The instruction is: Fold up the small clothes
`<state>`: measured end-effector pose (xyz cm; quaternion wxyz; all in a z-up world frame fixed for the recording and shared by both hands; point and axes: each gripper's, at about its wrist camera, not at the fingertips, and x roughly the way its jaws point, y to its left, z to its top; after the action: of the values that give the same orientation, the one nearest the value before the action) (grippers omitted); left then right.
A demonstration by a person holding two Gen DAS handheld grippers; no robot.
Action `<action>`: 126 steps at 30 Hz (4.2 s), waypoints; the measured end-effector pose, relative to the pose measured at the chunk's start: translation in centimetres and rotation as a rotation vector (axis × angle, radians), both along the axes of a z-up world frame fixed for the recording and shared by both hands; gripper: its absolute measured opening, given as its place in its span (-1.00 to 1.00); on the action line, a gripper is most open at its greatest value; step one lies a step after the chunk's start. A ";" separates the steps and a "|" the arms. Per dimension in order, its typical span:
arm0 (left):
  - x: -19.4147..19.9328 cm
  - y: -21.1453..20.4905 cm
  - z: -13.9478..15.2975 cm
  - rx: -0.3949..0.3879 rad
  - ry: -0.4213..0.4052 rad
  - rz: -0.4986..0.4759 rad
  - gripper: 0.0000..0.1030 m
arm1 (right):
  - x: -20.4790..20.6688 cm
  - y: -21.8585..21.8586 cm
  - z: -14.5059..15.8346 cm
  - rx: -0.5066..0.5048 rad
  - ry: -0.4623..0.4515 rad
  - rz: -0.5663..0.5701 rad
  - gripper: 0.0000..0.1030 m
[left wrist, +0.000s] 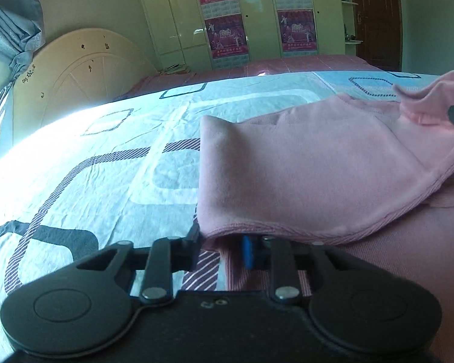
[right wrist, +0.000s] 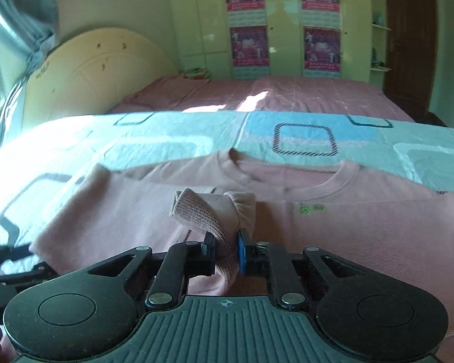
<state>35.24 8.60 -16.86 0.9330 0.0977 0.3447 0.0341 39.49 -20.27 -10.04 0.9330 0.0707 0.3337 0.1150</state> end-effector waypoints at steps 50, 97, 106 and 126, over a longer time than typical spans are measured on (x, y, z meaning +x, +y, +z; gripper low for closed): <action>12.8 0.8 -0.2 -0.257 0.094 0.089 -0.33 | 2.2 -8.8 -3.0 -0.062 0.104 -0.177 -0.85; 3.8 -4.7 1.9 -0.241 0.075 -0.073 0.03 | -0.2 -2.9 -2.0 -0.138 0.089 0.038 -0.17; 1.8 -4.0 0.3 -0.216 0.109 -0.060 0.04 | -1.7 -5.7 -3.9 -0.163 0.151 -0.042 -0.17; -2.3 -8.4 3.6 -0.234 0.109 -0.099 0.10 | -7.0 -4.2 -2.2 -0.107 0.129 0.081 -0.16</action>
<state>32.96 0.22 -13.30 0.9185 0.0070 0.3912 -0.0575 32.47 -24.49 -12.27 0.9066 0.0145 0.4013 0.1297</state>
